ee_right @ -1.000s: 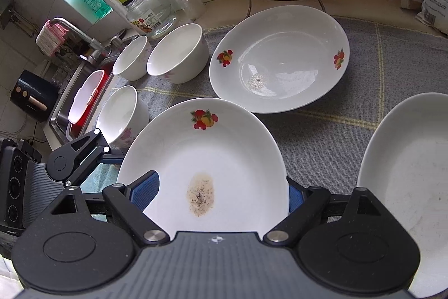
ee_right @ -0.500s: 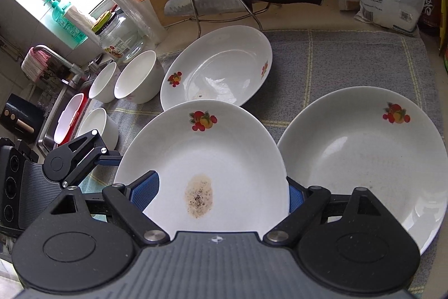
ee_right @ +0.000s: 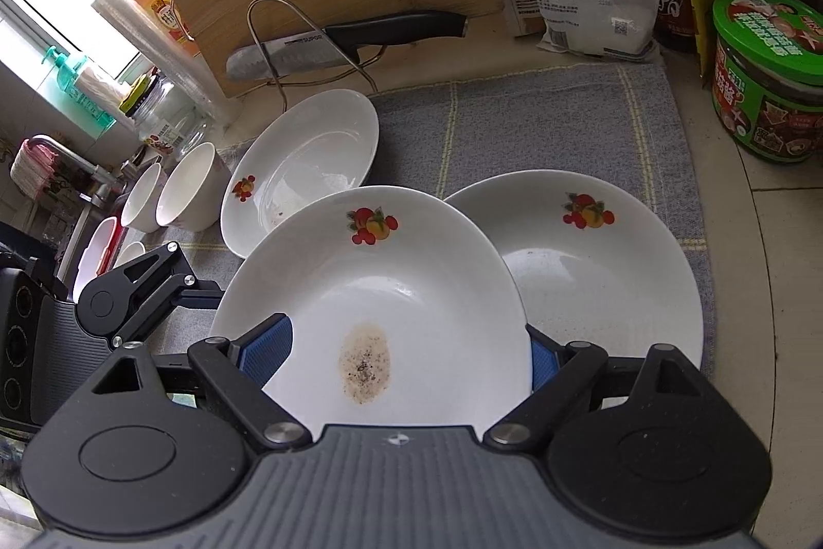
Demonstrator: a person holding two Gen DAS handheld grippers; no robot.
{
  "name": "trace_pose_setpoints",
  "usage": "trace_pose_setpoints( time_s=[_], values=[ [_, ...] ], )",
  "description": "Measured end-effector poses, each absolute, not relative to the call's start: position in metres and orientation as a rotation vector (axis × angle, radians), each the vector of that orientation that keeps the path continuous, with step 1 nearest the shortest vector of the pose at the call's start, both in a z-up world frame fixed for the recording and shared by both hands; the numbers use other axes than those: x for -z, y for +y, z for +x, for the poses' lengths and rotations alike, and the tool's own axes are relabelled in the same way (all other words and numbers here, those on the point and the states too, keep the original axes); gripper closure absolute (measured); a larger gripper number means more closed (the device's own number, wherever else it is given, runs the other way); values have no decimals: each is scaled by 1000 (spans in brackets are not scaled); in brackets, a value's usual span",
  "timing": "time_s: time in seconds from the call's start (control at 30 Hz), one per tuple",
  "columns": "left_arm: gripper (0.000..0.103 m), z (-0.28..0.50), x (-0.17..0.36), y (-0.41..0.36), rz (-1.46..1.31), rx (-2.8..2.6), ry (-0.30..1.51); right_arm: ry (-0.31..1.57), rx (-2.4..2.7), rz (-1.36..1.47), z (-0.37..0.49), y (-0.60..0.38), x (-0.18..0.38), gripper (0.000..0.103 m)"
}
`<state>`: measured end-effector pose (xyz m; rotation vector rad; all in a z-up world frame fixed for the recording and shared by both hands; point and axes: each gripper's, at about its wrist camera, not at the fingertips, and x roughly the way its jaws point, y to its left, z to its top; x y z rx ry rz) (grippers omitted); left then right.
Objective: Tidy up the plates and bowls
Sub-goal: 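Carry the stained plate with the right tool toward the deep fruit-print plate, then lower the stained plate onto the deep plate with the right tool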
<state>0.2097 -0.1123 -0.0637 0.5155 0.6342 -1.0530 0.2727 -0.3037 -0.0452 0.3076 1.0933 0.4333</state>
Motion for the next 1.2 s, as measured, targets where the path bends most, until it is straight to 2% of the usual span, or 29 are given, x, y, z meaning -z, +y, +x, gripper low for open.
trace_pose_setpoints(
  time_s=[1.2],
  values=[
    [4,239,77,-169,551,1124,672,1108,-320,347,275,-362,64,10]
  ],
)
